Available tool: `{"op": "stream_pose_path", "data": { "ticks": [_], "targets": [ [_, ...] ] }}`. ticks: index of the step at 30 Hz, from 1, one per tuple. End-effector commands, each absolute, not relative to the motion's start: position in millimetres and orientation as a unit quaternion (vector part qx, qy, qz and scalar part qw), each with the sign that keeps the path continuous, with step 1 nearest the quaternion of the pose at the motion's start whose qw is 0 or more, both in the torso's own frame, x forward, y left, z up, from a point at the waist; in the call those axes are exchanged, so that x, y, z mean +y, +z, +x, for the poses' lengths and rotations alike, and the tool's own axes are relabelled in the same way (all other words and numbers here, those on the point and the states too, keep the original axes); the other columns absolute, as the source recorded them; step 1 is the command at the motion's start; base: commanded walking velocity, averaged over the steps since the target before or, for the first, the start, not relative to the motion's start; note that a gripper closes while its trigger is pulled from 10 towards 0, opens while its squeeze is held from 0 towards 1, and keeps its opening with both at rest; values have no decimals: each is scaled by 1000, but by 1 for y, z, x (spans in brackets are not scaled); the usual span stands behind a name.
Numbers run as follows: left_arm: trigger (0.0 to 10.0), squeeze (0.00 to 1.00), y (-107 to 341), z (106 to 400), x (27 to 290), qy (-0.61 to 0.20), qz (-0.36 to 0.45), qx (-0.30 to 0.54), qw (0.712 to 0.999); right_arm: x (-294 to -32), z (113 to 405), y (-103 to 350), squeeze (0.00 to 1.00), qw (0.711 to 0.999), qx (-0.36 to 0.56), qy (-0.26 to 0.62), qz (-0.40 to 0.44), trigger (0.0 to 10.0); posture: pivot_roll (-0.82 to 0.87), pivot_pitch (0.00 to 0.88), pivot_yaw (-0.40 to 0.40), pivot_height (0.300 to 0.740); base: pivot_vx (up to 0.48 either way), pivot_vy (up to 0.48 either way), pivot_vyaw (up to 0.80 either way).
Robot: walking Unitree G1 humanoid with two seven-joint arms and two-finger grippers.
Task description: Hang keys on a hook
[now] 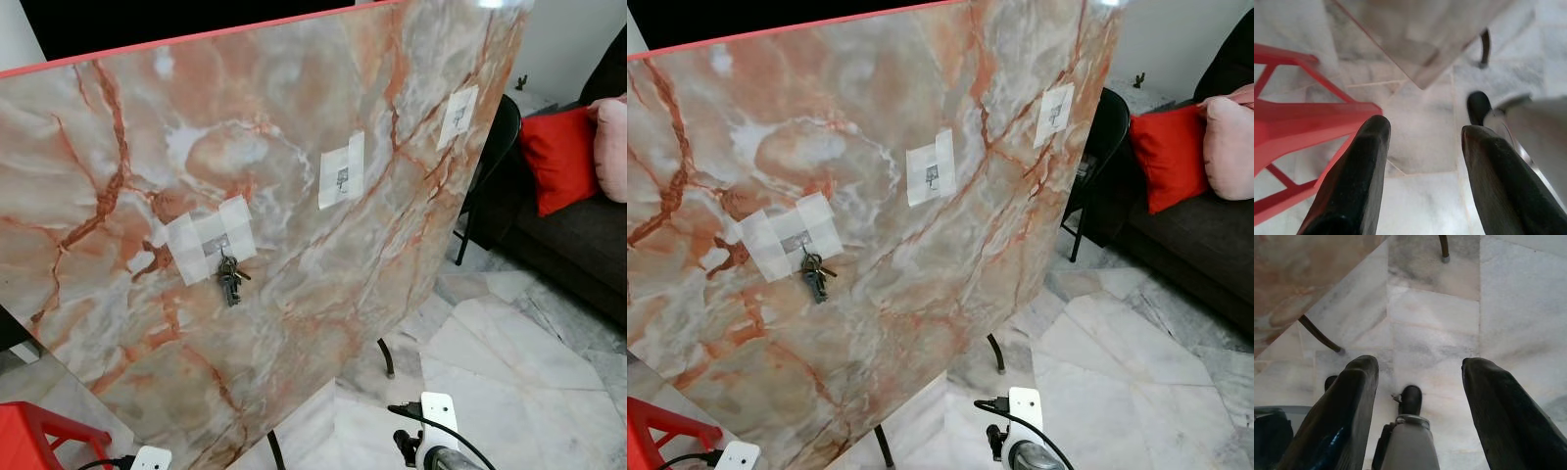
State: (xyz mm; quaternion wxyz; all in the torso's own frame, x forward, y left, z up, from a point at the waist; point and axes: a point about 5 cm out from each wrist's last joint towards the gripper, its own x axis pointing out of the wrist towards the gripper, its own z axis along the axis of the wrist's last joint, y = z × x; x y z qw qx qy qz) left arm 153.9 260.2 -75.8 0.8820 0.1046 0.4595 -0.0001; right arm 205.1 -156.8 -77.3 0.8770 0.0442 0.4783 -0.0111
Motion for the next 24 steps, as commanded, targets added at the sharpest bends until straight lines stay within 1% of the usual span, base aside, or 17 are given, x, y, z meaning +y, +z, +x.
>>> {"op": "stream_pose_path", "data": {
  "ticks": [1, 9, 24],
  "targets": [
    [10000, 0, -76, 152, 264, 22, 96, 464, 881, -159, 208, -76, 0, 881, 472, -14, 38, 10000, 78, 0, -35, 740, 0, 0, 800],
    [10000, 0, -79, 147, 264, 31, 88, 473, 876, -158, 207, -76, 0, 880, 472, -12, 39, 10000, 74, 0, -33, 740, 0, 0, 800],
    [10000, 0, -88, 136, 251, 21, 86, 487, 869, -159, 207, -76, 0, 880, 474, -10, 36, 10000, 73, 0, -40, 740, 0, 0, 800]
  ]
}}
